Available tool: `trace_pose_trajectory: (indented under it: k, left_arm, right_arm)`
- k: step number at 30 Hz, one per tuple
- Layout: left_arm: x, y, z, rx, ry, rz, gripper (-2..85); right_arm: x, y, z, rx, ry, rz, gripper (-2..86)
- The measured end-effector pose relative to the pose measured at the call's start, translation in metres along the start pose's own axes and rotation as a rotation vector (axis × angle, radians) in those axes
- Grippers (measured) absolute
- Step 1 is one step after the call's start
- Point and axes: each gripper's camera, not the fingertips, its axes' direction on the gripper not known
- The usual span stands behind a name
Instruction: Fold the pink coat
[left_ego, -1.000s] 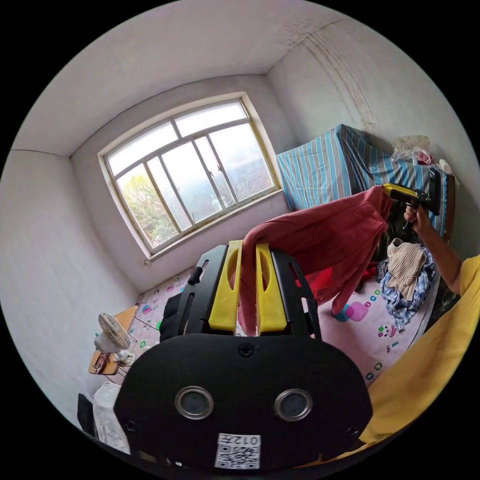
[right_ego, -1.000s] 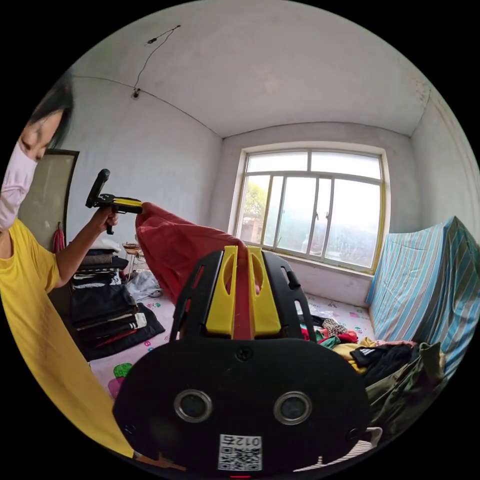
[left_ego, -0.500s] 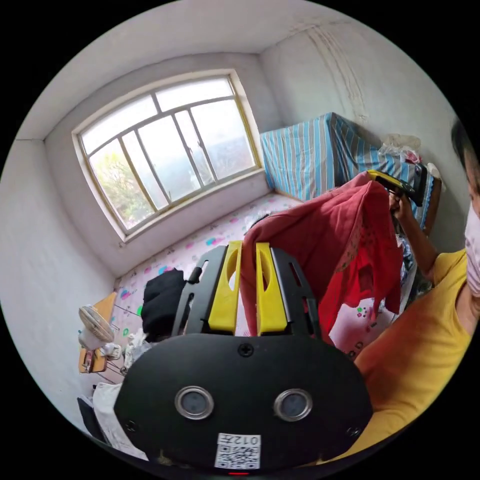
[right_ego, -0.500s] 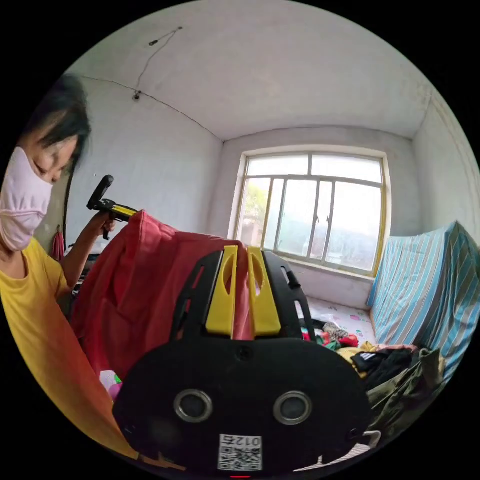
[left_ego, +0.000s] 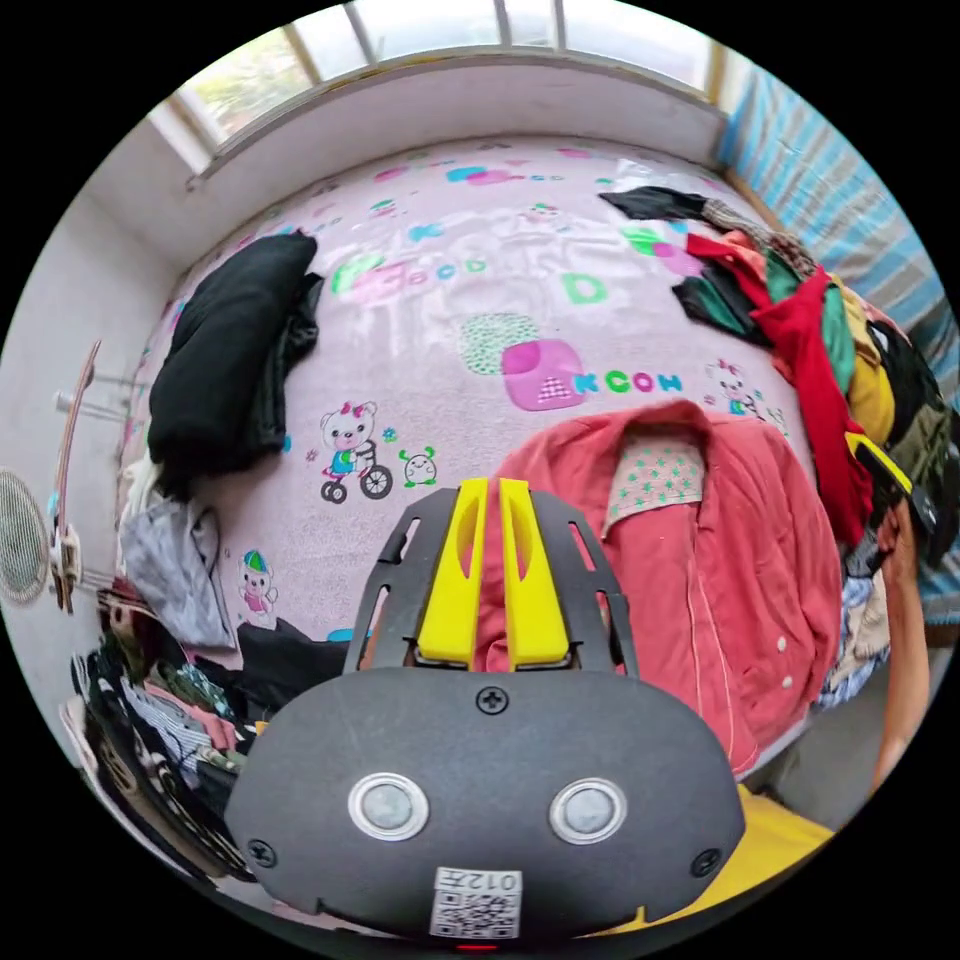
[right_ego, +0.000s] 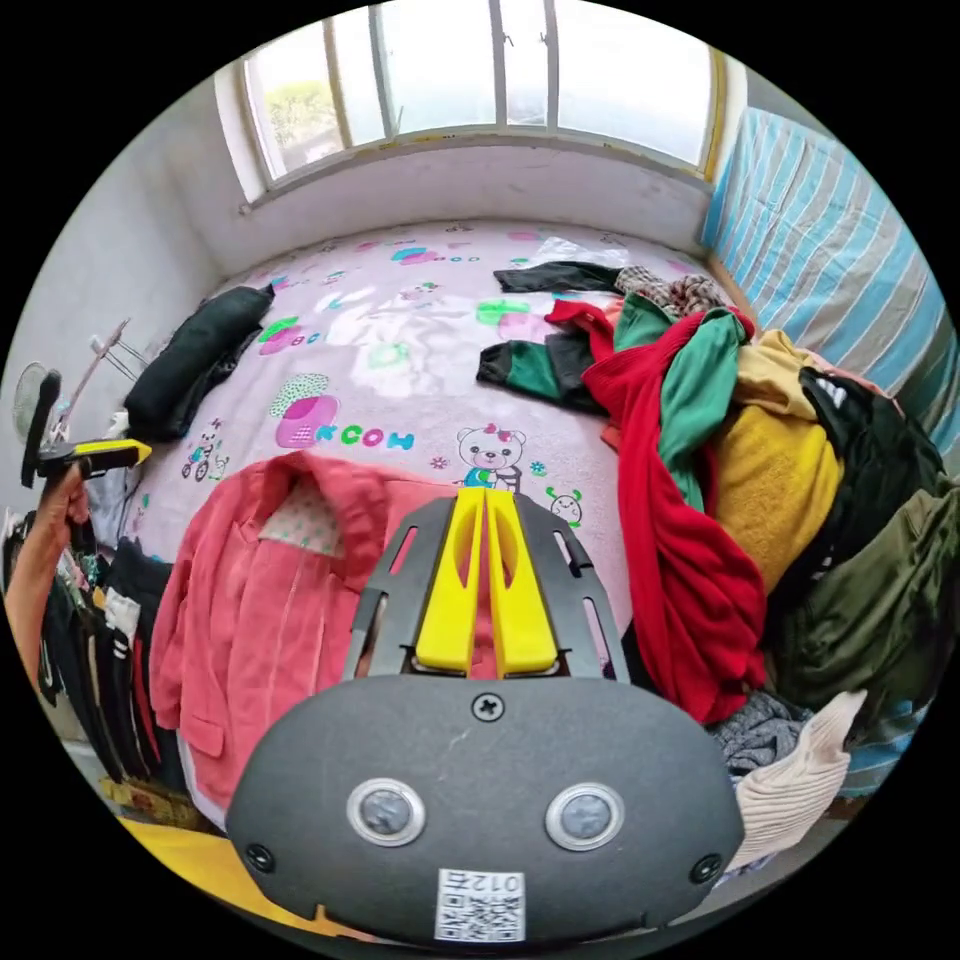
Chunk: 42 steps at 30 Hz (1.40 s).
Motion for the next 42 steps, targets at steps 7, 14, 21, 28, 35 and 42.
trace_pose_trajectory:
  k: [7, 14, 21, 28, 35, 42]
  left_arm:
    - [0.057, 0.062, 0.031, 0.056, 0.192, 0.056, 0.3]
    - [0.227, 0.213, 0.079, -0.209, 0.39, 0.362, 0.2]
    - [0.327, 0.257, 0.144, -0.406, 0.214, 0.49, 0.2]
    - [0.343, 0.271, 0.159, -0.489, 0.024, 0.53, 0.3]
    - [0.321, 0.293, 0.165, -0.478, 0.056, 0.47, 0.3]
    - [0.314, 0.299, 0.174, -0.481, 0.219, 0.439, 0.4]
  right_arm:
    - [0.018, 0.071, 0.032, -0.066, -0.21, -0.034, 0.0]
    - [0.001, 0.258, 0.028, -0.269, -0.234, -0.063, 0.1]
    - [-0.03, 0.319, 0.053, -0.312, -0.217, -0.04, 0.0]
    - [-0.097, 0.305, 0.089, -0.335, -0.23, -0.153, 0.0]
    - [-0.149, 0.323, 0.122, -0.479, -0.234, -0.159, 0.3]
    - [-0.16, 0.339, 0.112, -0.5, -0.202, -0.148, 0.5]
